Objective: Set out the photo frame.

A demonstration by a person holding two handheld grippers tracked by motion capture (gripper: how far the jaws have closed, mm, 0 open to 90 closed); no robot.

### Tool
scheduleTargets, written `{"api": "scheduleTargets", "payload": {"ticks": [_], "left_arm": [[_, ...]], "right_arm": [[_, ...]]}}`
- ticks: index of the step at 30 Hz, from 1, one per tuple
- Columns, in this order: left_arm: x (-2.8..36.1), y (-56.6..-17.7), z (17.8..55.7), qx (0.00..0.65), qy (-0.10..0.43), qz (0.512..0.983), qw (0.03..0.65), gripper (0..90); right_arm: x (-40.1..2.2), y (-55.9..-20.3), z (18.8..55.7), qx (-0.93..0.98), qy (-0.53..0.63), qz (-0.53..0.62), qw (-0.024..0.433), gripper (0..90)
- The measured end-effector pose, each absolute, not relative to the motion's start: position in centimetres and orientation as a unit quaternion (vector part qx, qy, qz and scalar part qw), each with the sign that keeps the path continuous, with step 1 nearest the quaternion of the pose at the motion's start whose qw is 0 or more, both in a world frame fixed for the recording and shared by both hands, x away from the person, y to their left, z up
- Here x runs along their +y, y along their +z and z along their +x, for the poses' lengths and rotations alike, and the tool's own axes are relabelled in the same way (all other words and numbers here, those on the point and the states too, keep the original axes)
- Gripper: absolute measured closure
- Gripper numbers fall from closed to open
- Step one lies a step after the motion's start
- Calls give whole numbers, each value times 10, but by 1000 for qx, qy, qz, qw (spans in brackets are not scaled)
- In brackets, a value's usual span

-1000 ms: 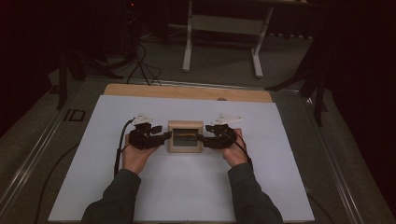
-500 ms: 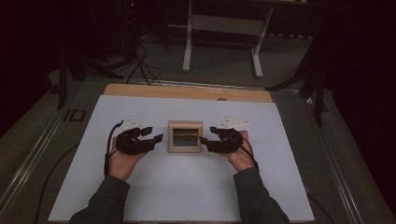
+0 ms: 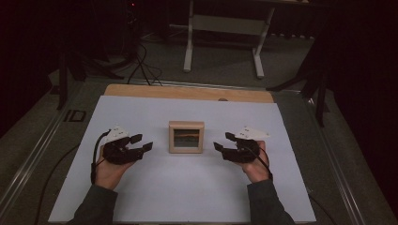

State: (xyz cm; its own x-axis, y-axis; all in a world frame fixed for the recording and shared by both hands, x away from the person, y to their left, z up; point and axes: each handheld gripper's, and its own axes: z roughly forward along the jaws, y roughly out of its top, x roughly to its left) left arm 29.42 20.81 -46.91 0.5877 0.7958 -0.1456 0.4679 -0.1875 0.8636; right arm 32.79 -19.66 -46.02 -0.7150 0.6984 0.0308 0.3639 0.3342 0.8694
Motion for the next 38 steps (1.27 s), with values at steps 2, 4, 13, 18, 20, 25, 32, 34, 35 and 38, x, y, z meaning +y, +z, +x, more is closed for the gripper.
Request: {"api": "scheduleTargets", "payload": {"ticks": [2, 4, 13, 18, 20, 25, 32, 34, 35, 38], "left_arm": [[212, -471, 291, 417, 173, 754, 477, 425], [219, -472, 284, 414, 175, 752, 481, 424], [234, -476, 266, 413, 188, 750, 482, 424], [240, -479, 257, 414, 191, 751, 478, 421], [243, -480, 254, 418, 191, 748, 479, 421], [249, -482, 245, 428, 198, 742, 477, 406], [256, -487, 235, 438, 198, 739, 471, 401], [261, -488, 232, 443, 208, 737, 466, 400], [263, -488, 231, 444, 213, 736, 464, 399], [268, -488, 230, 449, 218, 732, 463, 397]], "right_arm": [[-198, -462, 325, 798, 469, 334, 181, 364], [-205, -467, 315, 797, 464, 333, 197, 361], [-234, -474, 293, 778, 474, 355, 209, 316], [-246, -477, 280, 775, 475, 360, 211, 298], [-250, -477, 275, 773, 476, 362, 211, 292], [-264, -476, 263, 758, 489, 371, 220, 277], [-281, -479, 251, 742, 498, 386, 230, 274], [-285, -482, 248, 738, 499, 389, 233, 267], [-286, -483, 248, 739, 497, 389, 235, 266], [-286, -486, 248, 742, 491, 388, 242, 255]]}}
